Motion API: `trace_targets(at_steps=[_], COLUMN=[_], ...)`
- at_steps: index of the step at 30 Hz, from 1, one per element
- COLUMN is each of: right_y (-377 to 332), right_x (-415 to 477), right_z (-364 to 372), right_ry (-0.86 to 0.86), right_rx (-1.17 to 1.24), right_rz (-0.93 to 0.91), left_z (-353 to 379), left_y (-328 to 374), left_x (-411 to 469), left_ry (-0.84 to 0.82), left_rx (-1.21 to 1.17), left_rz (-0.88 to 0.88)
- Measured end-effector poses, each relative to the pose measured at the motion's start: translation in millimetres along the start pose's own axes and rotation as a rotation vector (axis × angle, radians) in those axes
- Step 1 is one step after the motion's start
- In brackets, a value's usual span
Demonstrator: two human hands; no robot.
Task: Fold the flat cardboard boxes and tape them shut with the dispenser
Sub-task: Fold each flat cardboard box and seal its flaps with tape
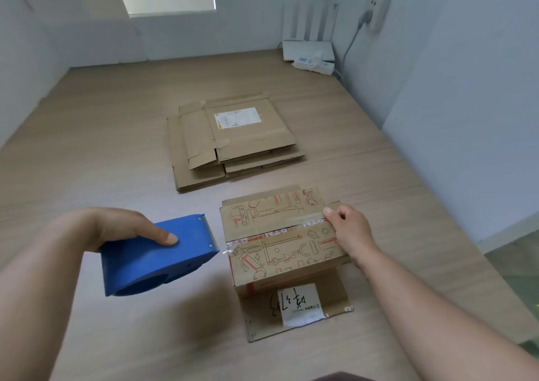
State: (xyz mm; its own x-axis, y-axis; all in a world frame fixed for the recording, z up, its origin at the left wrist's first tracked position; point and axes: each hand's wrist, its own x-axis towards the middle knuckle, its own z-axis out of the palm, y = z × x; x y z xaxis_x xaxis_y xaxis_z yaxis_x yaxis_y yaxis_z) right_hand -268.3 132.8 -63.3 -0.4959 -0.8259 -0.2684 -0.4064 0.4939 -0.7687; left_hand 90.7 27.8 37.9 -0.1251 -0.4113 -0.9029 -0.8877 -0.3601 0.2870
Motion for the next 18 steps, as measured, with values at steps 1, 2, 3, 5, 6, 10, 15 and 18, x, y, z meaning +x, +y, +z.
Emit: trace_targets(at_steps=[1,2,3,5,6,10,15,18], right_y=[-1,-1,-1,-2,-2,0,0,0], right_x=[0,0,0,0,0,1,2,2], right_z=[1,1,1,1,1,1,3,4], right_ry=[-0.005,-0.004,-0.002,0.002,0.003,0.005,0.004,0.006], right_rx=[-0.003,-0.008,-0.017,-0.035,-0.039,-0.039,-0.032,-0.039], right_rz=[-0.001,-0.004,-0.01,-0.023,-0.027,-0.031,-0.033,-0.042], left_z=[2,5,6,7,7,2,-2,5], left_y=[2,6,11,17,18,1,-39,-30], left_x=[0,1,1,4,4,-8,-16,-17], left_ry=[0.007,0.019,0.035,0.065,0.071,0.058,0.053,0.095], left_rx=[0.019,0.037,0.055,0.088,0.092,-0.048,-0.168,-0.038], left_rz=[-0.014,-0.029,-0.048,-0.077,-0.08,-0.017,0.007,-0.001])
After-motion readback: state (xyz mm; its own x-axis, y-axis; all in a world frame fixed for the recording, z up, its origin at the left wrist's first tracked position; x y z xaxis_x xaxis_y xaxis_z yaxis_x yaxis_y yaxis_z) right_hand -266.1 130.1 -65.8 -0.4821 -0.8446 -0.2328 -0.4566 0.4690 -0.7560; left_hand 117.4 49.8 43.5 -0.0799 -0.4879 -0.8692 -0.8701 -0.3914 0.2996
